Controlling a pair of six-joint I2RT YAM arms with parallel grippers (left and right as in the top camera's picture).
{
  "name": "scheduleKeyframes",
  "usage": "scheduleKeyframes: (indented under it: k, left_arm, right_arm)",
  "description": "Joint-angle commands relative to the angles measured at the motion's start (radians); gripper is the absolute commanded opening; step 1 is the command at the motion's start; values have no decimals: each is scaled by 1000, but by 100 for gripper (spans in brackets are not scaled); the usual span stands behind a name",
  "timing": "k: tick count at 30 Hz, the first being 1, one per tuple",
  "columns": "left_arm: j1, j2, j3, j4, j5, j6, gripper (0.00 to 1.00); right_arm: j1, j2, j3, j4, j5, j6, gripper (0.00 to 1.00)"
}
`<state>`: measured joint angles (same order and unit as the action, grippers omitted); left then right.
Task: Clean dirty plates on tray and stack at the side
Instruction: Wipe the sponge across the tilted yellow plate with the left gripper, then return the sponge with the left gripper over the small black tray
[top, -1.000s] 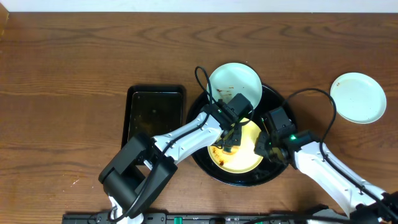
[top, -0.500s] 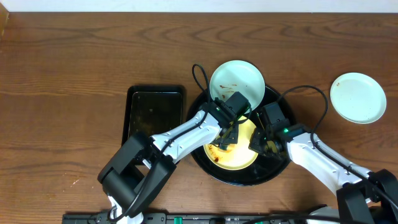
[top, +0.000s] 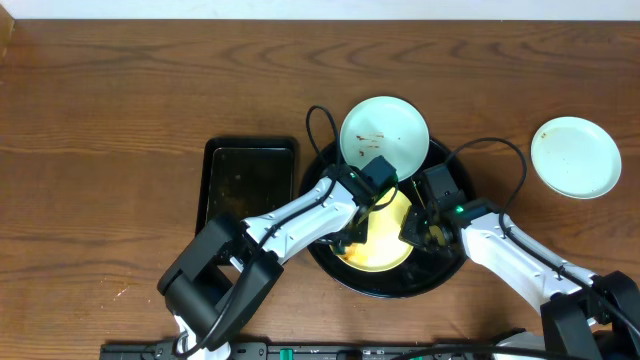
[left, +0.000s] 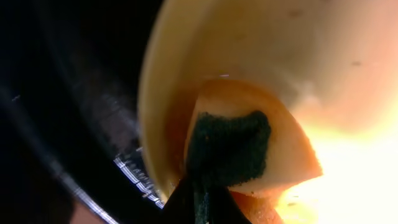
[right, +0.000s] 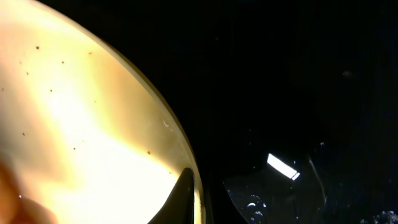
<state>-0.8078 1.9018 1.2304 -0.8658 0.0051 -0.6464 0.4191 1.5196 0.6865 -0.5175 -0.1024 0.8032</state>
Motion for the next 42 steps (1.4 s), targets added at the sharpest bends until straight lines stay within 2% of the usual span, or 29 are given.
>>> scheduleKeyframes:
  k: [1, 11, 22, 26, 31, 42]
  left_arm:
    - [3, 17, -24, -57, -114, 21, 7]
    - [3, -18, 20, -58, -118, 51, 7]
    - [4, -279, 81, -66, -140, 78, 7]
    - [5, -373, 81, -100, -256, 77, 7]
    - [27, -422, 81, -164, -384, 76, 7]
    - [204, -421, 81, -219, -391, 77, 7]
  right_arm:
    - [-6, 75, -42, -3, 15, 18, 1]
    - [-6, 75, -42, -3, 16, 11, 2]
    - [-6, 74, -40, 2, 16, -35, 1]
    - [-6, 56, -39, 2, 31, -66, 1]
    - [-6, -23, -39, -8, 54, -98, 1]
    - [-6, -337, -17, -131, 187, -200, 1]
